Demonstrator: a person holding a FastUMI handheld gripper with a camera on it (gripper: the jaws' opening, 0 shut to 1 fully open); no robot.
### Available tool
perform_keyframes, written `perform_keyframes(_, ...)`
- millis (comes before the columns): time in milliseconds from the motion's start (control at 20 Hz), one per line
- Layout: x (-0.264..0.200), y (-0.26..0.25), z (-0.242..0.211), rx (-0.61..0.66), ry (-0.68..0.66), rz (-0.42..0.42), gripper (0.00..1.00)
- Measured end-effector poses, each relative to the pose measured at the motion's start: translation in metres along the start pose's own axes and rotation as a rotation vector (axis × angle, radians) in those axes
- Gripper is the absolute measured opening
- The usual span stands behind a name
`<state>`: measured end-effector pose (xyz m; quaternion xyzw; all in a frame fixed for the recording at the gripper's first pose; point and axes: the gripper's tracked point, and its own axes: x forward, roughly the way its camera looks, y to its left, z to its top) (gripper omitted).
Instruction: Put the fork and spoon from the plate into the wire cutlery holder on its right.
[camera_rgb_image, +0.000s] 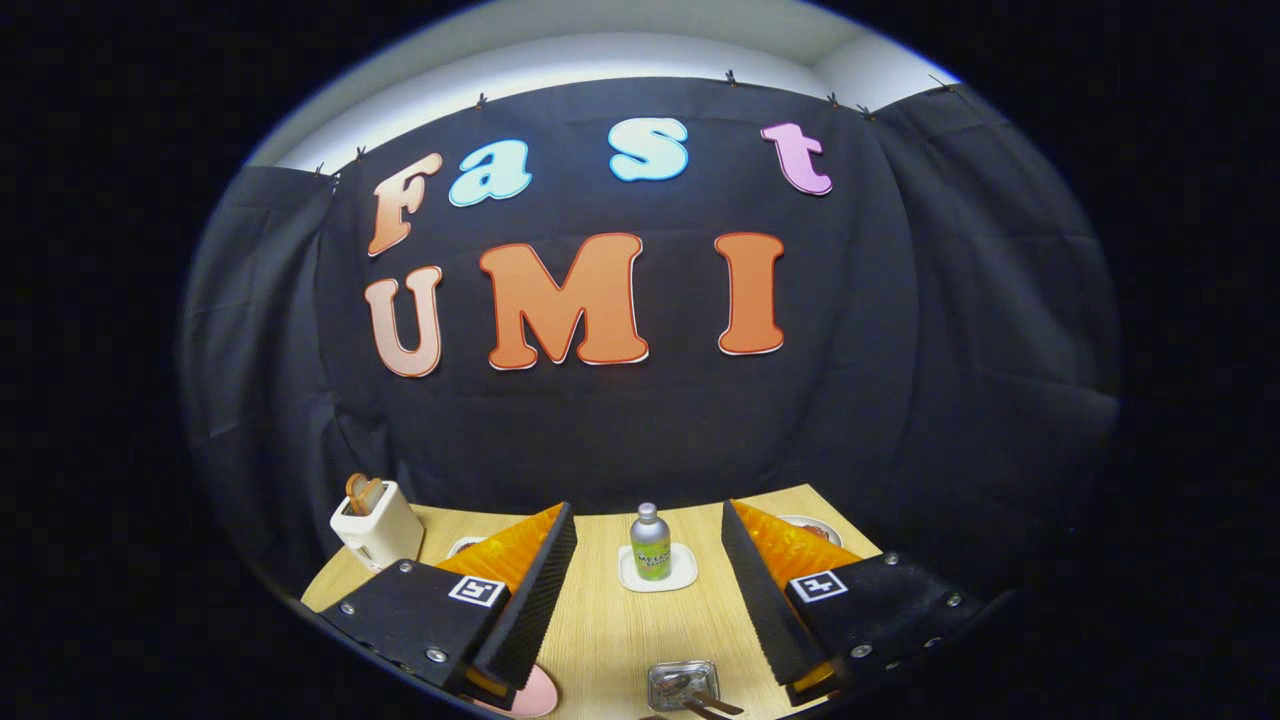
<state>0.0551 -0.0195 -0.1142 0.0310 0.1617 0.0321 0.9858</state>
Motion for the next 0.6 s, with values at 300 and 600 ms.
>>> perform_keyframes(300, -0.001, 0.011, 0.020, -0.004, -0.041, 0.024, 0.88)
perform_keyframes(600, -0.006, 0.015, 0.032, -0.029, -0.081, 0.036, 0.89)
